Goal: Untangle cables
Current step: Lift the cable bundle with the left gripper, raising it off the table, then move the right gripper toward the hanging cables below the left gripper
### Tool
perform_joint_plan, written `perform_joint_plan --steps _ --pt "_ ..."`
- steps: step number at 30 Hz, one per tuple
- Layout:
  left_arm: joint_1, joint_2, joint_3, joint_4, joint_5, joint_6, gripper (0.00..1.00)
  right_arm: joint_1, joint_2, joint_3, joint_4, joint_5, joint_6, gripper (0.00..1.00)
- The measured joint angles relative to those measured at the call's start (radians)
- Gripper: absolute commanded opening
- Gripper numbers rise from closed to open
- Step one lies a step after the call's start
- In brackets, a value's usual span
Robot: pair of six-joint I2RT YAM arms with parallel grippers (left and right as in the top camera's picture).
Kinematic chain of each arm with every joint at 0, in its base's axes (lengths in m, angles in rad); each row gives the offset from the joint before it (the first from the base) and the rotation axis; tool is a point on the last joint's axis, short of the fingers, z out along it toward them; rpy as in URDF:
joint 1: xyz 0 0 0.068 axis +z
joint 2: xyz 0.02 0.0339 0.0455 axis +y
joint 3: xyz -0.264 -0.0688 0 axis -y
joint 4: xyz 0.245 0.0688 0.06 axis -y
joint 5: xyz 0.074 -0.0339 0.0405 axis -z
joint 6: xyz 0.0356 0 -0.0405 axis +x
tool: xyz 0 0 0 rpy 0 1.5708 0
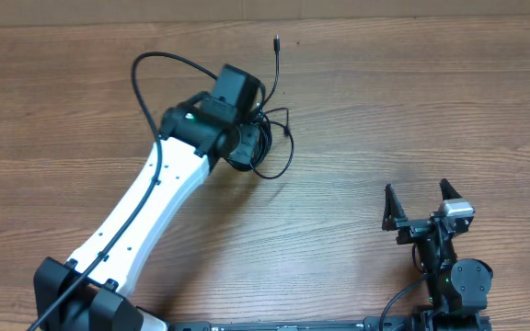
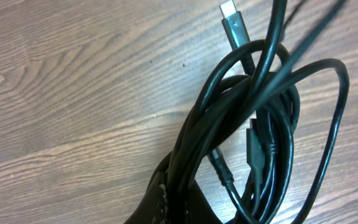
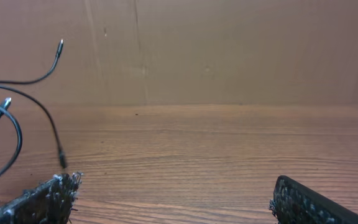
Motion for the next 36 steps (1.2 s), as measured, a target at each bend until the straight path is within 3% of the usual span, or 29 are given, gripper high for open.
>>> perform_joint_plan --steps 15,21,24,29,31,32,36 --pt "-0.072 -0.013 0.0 0.005 0.009 -0.006 0.04 0.0 0.0 0.0 0.001 0.0 0.0 1.0" --pt "-0.072 -0.013 0.0 0.046 0.019 -0.092 0.04 0.0 -0.001 0.0 0.013 -0.069 0.08 1.0" --pt "-0.072 -0.013 0.0 0.058 0.019 -0.142 0.04 0.0 -0.001 0.0 0.024 -0.216 0.251 1.0" --pt "-0.072 -0.013 0.0 0.06 0.019 -0.176 0.04 0.0 -0.001 0.0 0.07 -0.548 0.664 1.0" --pt "-0.072 -0.013 0.0 0.062 0.023 -0.189 0.04 0.0 -0.001 0.0 0.077 -0.608 0.793 0.96" --pt "-0.072 -0.013 0.0 0.065 0.027 -0.197 0.04 0.0 -0.001 0.0 0.088 -0.625 0.853 0.88" --pt "-0.071 -0.013 0.0 0.068 0.069 -0.243 0.05 0.0 -0.002 0.0 0.08 -0.609 1.051 0.85"
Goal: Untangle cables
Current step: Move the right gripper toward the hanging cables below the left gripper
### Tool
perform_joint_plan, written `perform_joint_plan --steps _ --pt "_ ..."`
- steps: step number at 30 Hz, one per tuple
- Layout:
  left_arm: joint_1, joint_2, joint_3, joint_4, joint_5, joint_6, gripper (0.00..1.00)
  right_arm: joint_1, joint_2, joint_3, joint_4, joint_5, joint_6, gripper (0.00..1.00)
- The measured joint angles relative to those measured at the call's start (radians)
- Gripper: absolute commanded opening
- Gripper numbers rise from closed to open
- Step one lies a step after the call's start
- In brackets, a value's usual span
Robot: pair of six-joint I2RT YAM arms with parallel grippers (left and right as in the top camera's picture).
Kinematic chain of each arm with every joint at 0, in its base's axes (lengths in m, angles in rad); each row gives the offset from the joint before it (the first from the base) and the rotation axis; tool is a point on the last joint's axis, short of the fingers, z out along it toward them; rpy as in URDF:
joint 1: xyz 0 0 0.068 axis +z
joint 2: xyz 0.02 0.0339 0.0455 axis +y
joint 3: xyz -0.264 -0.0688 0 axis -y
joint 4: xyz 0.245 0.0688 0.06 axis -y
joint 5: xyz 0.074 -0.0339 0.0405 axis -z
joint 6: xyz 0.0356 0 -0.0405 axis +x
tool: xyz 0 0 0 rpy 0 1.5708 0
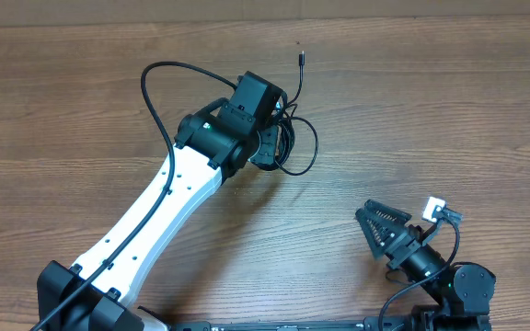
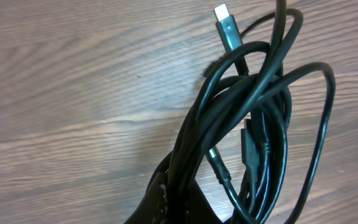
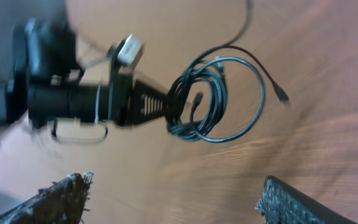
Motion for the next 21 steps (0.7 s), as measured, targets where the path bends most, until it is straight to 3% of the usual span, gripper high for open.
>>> perform_joint_plan --steps 8,15,21 --pt "0.0 0.0 0.0 0.024 0.138 -0.104 0.04 0.0 0.0 0.0 -0.056 0.074 0.367 0.86" --pt "-0.006 0.0 0.0 0.034 0.235 -0.139 0.04 0.016 0.028 0.0 -0.056 0.088 0.489 0.75" --pt "-0.043 0.0 0.0 0.068 0.257 -0.154 0.04 0.093 0.114 0.0 -0.055 0.138 0.543 0.72"
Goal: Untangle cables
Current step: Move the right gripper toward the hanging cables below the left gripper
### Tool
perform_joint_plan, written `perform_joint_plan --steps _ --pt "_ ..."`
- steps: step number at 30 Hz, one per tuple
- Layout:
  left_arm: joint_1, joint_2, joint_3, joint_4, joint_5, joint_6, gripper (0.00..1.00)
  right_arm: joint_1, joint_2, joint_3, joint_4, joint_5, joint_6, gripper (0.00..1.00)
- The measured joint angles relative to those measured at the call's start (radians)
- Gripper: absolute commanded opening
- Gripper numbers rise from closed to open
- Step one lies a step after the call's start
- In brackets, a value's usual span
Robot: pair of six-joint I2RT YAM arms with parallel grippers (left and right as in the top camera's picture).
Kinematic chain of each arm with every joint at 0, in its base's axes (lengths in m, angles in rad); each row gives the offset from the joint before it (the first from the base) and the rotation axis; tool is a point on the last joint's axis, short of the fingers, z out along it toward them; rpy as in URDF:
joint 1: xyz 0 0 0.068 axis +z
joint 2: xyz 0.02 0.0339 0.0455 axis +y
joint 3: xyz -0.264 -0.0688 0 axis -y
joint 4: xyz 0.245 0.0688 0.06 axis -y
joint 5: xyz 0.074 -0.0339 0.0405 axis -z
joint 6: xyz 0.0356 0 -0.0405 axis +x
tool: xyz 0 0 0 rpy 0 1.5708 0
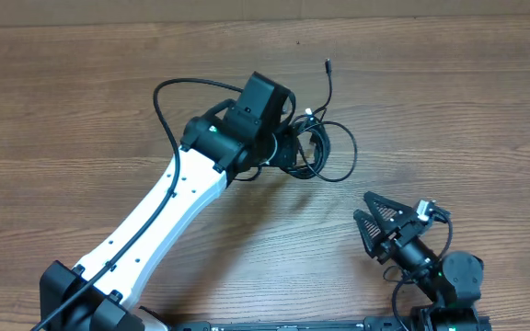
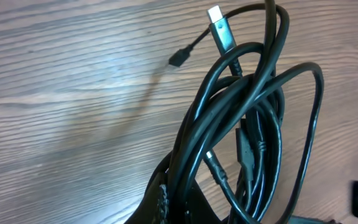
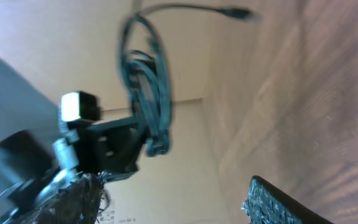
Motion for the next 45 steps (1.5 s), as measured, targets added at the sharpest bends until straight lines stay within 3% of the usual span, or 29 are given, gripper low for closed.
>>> perform_joint_plan --steps 4,9,19,24,26,35,45 --pt "-0.042 0.0 0.0 0.019 0.005 -0.003 0.04 0.061 0.07 0.0 0.023 0.043 0.015 0.68" --pt "-0.077 0.0 0.0 0.019 0.008 -0.003 0.04 0.098 0.132 0.0 0.123 0.082 0.024 0.54" --pt "-0.132 0.0 0.0 0.021 0.008 -0.003 0.04 0.108 0.166 0.0 0.13 0.127 0.049 0.3" --pt "-0.159 0.0 0.0 0.022 0.023 -0.003 0.05 0.109 0.166 0.0 0.123 0.138 0.048 0.09" --pt "-0.161 0.0 0.0 0.022 0.027 0.001 0.04 0.109 0.166 0.0 0.116 0.142 0.048 0.06" --pt "-0.099 0.0 0.0 0.091 -0.022 0.031 0.04 0.109 0.171 0.0 0.0 0.145 -0.087 0.04" --pt "0.021 0.0 0.0 0.061 0.061 0.08 0.04 0.109 0.18 0.0 -0.002 0.173 -0.213 0.31"
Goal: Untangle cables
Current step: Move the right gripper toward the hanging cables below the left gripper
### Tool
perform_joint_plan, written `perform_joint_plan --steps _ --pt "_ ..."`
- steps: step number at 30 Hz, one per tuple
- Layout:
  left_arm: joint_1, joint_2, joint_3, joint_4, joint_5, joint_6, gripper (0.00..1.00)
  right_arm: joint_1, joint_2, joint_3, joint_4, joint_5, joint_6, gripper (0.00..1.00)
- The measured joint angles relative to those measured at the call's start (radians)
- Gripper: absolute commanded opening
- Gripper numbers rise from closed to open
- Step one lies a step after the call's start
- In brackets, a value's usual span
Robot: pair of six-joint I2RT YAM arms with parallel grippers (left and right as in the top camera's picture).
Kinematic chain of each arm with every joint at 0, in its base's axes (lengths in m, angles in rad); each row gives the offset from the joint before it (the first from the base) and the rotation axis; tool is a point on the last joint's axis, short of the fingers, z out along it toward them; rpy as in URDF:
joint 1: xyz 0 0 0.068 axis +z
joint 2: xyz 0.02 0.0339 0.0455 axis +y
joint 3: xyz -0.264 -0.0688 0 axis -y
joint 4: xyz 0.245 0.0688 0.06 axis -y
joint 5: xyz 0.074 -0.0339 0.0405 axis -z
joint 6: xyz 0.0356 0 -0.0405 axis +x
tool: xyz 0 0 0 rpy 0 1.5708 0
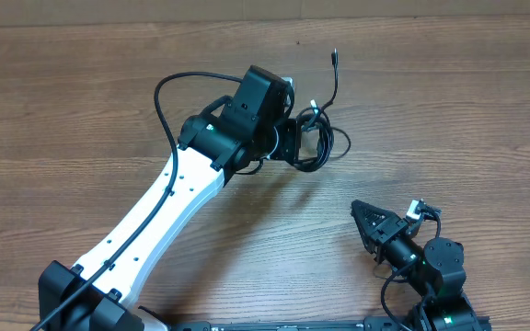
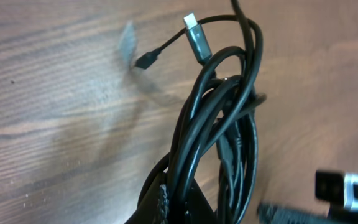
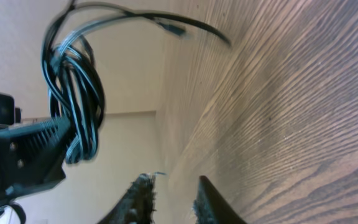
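Observation:
A bundle of tangled black cables (image 1: 317, 140) hangs from my left gripper (image 1: 288, 140), which is shut on it above the wooden table (image 1: 81, 110). In the left wrist view the bundle (image 2: 222, 124) rises from the left gripper (image 2: 179, 200). A silver-tipped plug (image 2: 196, 32) sticks out at its top. One thin cable end (image 1: 335, 57) points toward the back. My right gripper (image 1: 362, 221) sits front right and points at the bundle. Its view shows the bundle (image 3: 73, 93) ahead. The right gripper (image 3: 174, 198) has a narrow gap and holds nothing.
My white left arm (image 1: 155, 211) crosses the table's left half, with its own black wire loop (image 1: 164, 92) above it. A cardboard wall (image 1: 247, 9) runs along the table's back edge.
My right gripper's jaws, wide apart before, now stand close together, and it has shifted slightly left. The bundle's wide loop on the right has drawn in, so the bundle looks more compact.
My left gripper was shut on the bundle left of centre at the back, with the right gripper upright and wide open at the front right. Then the bundle was farther right and the right gripper had turned toward it. Now they face each other, right jaws narrowed.

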Motion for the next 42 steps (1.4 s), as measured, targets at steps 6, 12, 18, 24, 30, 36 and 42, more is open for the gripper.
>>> perform_joint_plan --steps 6,12,18,24,30,36,42 --pt "-0.002 0.0 0.0 -0.073 0.051 0.08 0.04 0.0 0.001 0.0 0.0 0.026 -0.019 0.46" --pt "-0.002 0.0 0.0 -0.089 0.068 0.105 0.04 0.0 0.001 0.0 0.0 0.026 -0.026 0.56" --pt "-0.002 0.0 0.0 -0.1 0.095 0.163 0.04 0.0 0.001 0.0 0.021 0.004 -0.027 0.6" --pt "-0.002 0.0 0.0 -0.126 0.132 0.282 0.04 0.0 0.001 0.0 0.108 -0.076 0.081 0.69" --pt "-0.002 0.0 0.0 -0.128 0.145 0.36 0.04 0.0 0.001 0.0 0.125 -0.103 0.257 0.72" --pt "-0.046 0.0 0.0 -0.138 0.156 0.372 0.04 0.0 0.001 0.0 0.14 -0.058 0.354 0.77" --pt "-0.147 0.0 0.0 -0.159 0.159 0.41 0.04 0.0 0.001 0.0 0.15 0.014 0.398 0.82"
